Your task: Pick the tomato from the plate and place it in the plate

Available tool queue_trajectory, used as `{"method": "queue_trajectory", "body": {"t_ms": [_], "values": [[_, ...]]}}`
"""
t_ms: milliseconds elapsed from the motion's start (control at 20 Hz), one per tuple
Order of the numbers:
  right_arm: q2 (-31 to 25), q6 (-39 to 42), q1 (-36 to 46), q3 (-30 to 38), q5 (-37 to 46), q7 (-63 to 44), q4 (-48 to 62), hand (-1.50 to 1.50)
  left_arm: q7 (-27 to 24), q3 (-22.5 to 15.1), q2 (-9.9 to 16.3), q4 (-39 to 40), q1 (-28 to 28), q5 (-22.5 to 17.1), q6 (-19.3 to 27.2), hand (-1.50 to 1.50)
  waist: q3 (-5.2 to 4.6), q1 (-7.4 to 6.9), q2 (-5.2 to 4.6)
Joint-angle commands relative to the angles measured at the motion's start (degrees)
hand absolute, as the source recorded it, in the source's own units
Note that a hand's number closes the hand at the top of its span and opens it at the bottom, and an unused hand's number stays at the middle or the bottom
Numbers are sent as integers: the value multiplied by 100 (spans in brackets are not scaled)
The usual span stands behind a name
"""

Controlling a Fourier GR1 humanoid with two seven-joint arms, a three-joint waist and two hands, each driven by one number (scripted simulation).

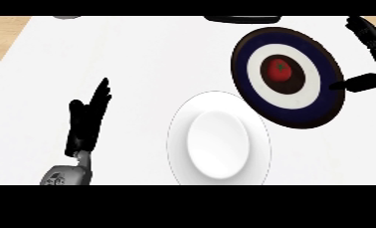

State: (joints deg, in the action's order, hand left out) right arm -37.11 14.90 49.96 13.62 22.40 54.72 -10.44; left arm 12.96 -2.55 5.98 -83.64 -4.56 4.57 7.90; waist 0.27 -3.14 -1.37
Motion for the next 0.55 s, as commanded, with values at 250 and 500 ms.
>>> {"method": "queue_trajectory", "body": {"t_ms": [250,500], "values": [[-300,187,-73,193,-113,452,220,-150,12,-39,-127,74,-116,23,46,0,8,-64,-41],[-409,44,-149,163,-52,454,219,-150,79,-151,-30,-138,127,131,-20,0,7,-49,-9]]}}
